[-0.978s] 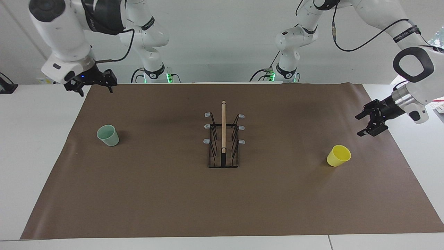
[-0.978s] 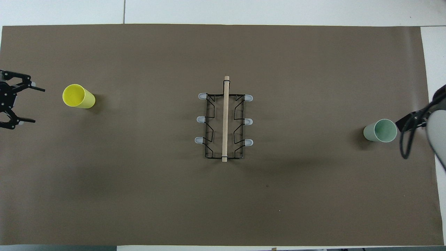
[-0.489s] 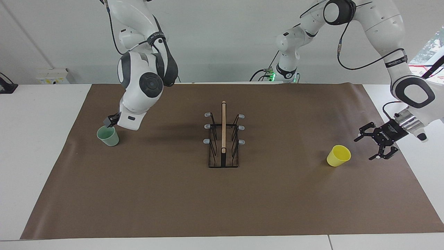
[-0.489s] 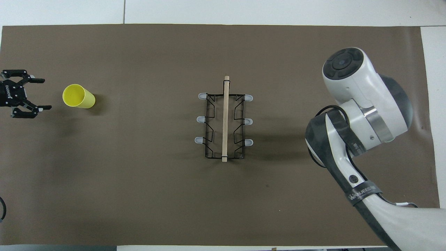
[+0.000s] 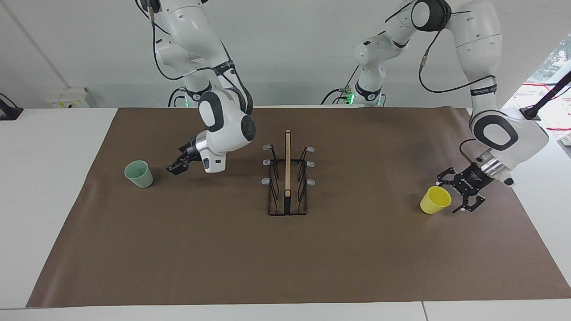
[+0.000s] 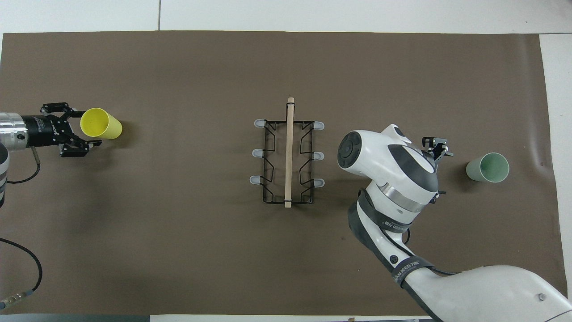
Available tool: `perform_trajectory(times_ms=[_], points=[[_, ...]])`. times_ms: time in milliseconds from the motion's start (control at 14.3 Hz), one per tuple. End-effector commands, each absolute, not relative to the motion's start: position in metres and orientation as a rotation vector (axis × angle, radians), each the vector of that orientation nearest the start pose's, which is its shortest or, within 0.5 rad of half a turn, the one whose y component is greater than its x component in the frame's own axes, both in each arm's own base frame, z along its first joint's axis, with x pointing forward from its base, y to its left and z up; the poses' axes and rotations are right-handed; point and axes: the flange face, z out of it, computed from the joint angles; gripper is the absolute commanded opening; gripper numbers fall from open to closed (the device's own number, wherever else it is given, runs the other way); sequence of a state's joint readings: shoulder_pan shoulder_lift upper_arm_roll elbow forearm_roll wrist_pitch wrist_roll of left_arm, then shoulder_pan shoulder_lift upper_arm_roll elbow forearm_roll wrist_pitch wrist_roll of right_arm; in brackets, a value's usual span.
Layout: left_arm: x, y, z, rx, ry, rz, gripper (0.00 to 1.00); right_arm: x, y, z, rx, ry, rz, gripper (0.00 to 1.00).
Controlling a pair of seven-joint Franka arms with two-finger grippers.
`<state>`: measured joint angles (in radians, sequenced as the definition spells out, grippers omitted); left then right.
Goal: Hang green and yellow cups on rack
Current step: 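Grasp the yellow cup with the left gripper while the right gripper reaches the green cup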
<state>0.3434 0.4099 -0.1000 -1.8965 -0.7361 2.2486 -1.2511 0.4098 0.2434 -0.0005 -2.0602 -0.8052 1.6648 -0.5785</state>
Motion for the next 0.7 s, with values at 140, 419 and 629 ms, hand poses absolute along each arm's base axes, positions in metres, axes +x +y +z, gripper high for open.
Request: perform_trajectory(times_ms=[140,419,629], points=[[0.610,0.116,0.298,1.361,2.201,-0.396,1.00,0.493,0.114,0.286,1.623,1.647,-0.835,1.00],[0.611,0.086,0.288,1.311,2.206,-0.350,1.00,0.483,0.096,0.252,1.457,1.700,-0.883,1.00],[0.615,0.073,0.291,1.318,2.193,-0.330,0.16,0.488,0.071,0.241,1.400,1.724,-0.863,1.00]])
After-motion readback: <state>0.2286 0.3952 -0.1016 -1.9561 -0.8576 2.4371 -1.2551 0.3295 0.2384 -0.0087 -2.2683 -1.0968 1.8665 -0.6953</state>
